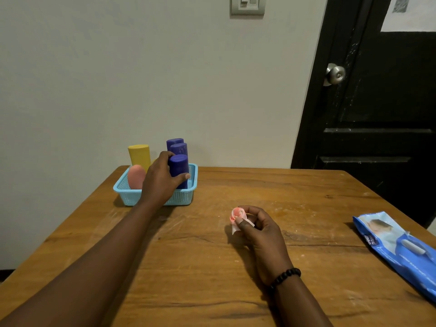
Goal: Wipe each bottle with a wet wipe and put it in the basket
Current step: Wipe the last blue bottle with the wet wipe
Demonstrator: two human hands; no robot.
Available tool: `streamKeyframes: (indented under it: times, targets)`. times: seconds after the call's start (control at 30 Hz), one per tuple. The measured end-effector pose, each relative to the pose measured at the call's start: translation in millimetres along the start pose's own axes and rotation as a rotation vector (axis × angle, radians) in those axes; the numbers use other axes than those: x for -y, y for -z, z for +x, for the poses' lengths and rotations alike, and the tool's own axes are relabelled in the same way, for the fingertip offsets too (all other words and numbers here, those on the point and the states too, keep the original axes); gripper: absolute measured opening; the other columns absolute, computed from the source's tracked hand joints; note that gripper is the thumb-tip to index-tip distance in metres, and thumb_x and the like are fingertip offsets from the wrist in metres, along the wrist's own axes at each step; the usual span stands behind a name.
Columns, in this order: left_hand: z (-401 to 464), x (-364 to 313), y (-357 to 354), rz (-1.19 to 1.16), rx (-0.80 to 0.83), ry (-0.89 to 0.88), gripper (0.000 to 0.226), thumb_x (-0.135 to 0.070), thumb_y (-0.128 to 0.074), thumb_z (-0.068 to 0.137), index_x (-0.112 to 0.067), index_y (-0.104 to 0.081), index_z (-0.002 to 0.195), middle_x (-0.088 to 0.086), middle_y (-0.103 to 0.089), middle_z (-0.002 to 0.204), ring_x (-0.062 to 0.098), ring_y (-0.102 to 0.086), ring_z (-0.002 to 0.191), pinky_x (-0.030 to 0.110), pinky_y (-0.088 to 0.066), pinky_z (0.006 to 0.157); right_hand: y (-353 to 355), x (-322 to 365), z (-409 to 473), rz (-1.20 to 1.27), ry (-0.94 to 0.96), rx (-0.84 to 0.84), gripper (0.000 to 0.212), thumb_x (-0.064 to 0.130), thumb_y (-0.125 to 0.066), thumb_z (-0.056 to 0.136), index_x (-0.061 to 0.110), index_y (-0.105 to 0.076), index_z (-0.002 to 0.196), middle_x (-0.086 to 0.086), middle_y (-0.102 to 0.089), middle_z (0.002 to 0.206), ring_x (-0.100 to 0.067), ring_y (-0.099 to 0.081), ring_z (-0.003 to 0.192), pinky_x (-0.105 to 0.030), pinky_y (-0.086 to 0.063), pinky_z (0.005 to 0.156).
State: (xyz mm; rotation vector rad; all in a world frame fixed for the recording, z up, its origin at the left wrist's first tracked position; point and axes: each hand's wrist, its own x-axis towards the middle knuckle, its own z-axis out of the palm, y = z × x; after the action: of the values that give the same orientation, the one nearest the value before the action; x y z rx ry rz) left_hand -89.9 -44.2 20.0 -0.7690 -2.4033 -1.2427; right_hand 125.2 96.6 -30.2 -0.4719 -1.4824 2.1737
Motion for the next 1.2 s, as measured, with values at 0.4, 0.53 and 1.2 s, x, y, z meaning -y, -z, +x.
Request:
streamKeyframes:
  times: [0.4,0.53,1.2]
  targets:
    - [-87.4,5.5,36.3,0.075,-0.249,-0.113,0.021,-0.014,-0.068,0.091,-0.025,-0.05,0.088,-0.007,-0.054,0.088,0.012,-0.052,0.083,0.033,-0.051,0.066,-11.2,6.5,-12.4,-0.37,0.147,0.108,0.013,0.02,-0.072,0.086,0.023,-0.074,0.098,0.005,-0.073,0.098,-0.009,-0.068,0.091,-0.027,-0.059,0.074]
    - [-136.8,25.7,84.6,0.168,-0.237,-0.124,0.016,-0.017,-0.067,0.09,-0.024,-0.053,0.086,-0.011,-0.053,0.086,0.011,-0.048,0.084,0.035,-0.046,0.071,-34.9,5.1,-31.4,-0.379,0.23,0.179,0.01,0.011,-0.072,0.086,0.007,-0.067,0.094,-0.009,-0.066,0.082,-0.01,-0.063,0.071,-0.022,-0.054,0.063]
    - [-435.1,167.8,266.6,0.258,-0.312,0.887,0.011,-0.009,-0.063,0.087,-0.016,-0.058,0.08,0.01,-0.068,0.091,0.028,-0.06,0.087,0.027,-0.039,0.071,-230.1,-129.1,-251.3,-0.506,0.179,0.972,0.018,0.004,-0.07,0.085,0.008,-0.066,0.103,-0.004,-0.069,0.101,-0.019,-0.063,0.088,-0.029,-0.051,0.074]
